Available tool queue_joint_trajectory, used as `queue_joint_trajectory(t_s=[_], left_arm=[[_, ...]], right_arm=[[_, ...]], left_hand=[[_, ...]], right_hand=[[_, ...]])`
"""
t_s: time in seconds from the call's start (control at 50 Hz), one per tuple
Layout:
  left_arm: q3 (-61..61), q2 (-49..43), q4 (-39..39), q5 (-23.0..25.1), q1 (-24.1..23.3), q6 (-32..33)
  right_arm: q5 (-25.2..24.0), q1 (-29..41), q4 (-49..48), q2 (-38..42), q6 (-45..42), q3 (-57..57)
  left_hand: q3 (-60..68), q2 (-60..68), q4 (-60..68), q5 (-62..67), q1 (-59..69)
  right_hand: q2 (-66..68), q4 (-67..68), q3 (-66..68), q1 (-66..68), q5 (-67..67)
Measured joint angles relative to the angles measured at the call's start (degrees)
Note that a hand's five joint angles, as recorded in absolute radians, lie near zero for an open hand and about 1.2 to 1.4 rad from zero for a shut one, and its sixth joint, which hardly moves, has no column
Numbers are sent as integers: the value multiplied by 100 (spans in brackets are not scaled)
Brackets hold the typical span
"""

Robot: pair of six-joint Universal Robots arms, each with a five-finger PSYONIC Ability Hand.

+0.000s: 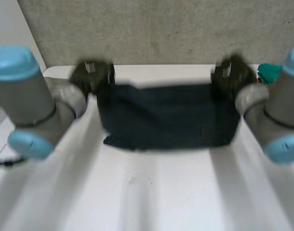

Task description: Fold the laundry.

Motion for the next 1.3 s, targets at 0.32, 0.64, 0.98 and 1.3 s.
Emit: queue_joint_trajectory(t_s=[0.32, 0.64, 0.98, 1.3], left_arm=[[2068, 77, 3216, -574, 233, 655], [-657, -32, 2727, -517, 142, 599], [-2410, 998, -324, -550, -159, 749], [-3439, 2858, -2397, -527, -670, 1492]], right_arm=[[46, 84, -3621, 285, 1174, -2184], [-57, 276, -2515, 1091, 1156, -811], [-8, 216, 363, 442, 1125, 525], [-89, -54, 2768, -1192, -140, 2370]], left_hand=[[4, 2, 3, 0, 0], [13, 11, 21, 0, 154], [13, 13, 22, 0, 156], [-848, -980, -882, -795, -584]], right_hand=[[8, 0, 0, 0, -1], [8, 2, 0, -1, -1], [8, 2, 0, 0, -1], [8, 2, 0, -3, -1]])
